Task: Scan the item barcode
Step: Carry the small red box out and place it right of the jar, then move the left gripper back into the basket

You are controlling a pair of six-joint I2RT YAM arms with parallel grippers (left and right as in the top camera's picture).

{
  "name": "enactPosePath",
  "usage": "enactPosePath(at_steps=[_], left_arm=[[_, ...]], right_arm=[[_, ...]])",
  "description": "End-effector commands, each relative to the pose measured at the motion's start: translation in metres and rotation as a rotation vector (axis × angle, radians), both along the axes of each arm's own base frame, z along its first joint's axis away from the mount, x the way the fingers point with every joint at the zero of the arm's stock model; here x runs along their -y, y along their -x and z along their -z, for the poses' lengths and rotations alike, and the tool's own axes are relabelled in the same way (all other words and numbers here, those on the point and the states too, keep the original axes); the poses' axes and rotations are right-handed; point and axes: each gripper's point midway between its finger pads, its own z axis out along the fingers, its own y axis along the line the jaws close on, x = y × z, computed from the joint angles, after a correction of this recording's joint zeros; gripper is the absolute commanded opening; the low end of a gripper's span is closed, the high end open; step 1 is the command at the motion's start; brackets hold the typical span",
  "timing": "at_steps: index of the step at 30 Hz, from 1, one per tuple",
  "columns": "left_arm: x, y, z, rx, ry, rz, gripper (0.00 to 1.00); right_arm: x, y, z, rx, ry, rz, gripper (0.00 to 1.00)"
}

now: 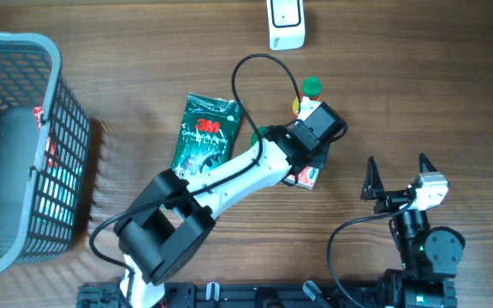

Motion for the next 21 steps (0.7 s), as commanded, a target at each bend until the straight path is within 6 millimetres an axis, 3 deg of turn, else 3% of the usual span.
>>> enactPosePath(at_steps=[1, 7, 12, 20, 21], left_arm=[[-0.014, -0.018, -0.058, 0.178, -0.004, -0.039, 0.11], [-0.056, -0.037, -0.151, 0.402, 0.013, -0.115, 0.12], [-0.119, -0.05, -0.216, 0.518, 0.048, -0.267, 0.14], [-0.255, -0.059, -0.289, 0.646, 0.084, -0.57, 0.16], [-0.29, -0.056, -0.304, 0.683, 0.086, -0.652, 0.17]], right_arm=[[0.001, 0.0, -0.001, 0.008, 0.01, 0.005, 1.0], [0.001, 0.0, -0.001, 0.008, 0.01, 0.005, 1.0], [0.001, 0.0, -0.001, 0.008, 0.009, 0.005, 1.0], [0.001, 0.0, -0.001, 0.008, 0.009, 0.005, 1.0], [0.001, 0.0, -0.002, 0.009, 0.01, 0.005, 1.0]])
